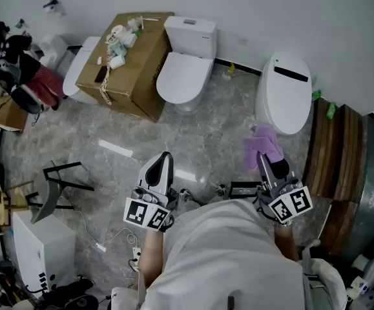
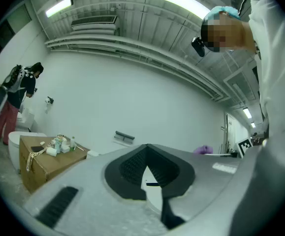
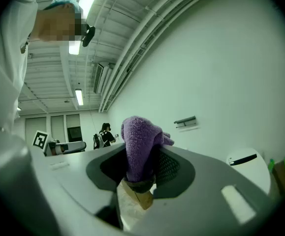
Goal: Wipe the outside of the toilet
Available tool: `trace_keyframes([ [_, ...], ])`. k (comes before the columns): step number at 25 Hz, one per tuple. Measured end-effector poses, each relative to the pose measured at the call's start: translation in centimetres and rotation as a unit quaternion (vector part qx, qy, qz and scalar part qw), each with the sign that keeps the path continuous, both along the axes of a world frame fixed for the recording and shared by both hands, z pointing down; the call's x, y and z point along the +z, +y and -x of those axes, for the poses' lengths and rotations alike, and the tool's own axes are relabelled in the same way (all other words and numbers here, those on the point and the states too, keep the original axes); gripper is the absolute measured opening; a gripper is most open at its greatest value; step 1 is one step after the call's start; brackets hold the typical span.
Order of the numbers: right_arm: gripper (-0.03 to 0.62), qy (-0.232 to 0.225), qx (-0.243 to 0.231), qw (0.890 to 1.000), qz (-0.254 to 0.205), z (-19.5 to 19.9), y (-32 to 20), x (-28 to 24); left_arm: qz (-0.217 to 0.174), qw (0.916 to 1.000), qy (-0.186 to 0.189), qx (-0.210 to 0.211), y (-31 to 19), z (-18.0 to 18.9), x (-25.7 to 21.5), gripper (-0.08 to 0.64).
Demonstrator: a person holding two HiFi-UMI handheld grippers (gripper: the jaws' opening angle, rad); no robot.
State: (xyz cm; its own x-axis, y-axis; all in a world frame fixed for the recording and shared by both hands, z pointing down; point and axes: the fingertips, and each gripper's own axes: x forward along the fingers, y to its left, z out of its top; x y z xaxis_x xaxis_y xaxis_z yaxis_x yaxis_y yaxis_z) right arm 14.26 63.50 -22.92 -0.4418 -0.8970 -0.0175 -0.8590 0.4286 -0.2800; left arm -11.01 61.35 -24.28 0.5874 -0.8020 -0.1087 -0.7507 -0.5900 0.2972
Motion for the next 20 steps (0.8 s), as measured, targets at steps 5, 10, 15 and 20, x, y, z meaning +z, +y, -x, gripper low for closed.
trace_keyframes([
  [5, 0.137, -0.007, -0.024, 1.0, 0.008, 3.5, 1.4, -0.6, -0.017, 0.9997, -0.01, -0.011, 2.6, 1.6, -1.2, 0.006],
  [10, 0.137, 0.011, -0.047, 0.999, -0.008, 5.1, 1.7, -1.6, -0.012, 0.9996, -0.017, -0.021, 4.1, 2.5, -0.4, 0.005],
  [15, 0.138, 0.006, -0.038, 0.999, -0.006, 4.4, 1.6, -1.7, -0.014, 0.9995, -0.026, -0.014, 3.8, 2.0, -0.6, 0.005],
  [20, 0.14, 0.016, -0.023, 1.0, 0.004, 1.7, 2.2, -1.0, -0.017, 0.9993, -0.028, 0.019, 3.1, -1.6, -0.5, 0.005],
])
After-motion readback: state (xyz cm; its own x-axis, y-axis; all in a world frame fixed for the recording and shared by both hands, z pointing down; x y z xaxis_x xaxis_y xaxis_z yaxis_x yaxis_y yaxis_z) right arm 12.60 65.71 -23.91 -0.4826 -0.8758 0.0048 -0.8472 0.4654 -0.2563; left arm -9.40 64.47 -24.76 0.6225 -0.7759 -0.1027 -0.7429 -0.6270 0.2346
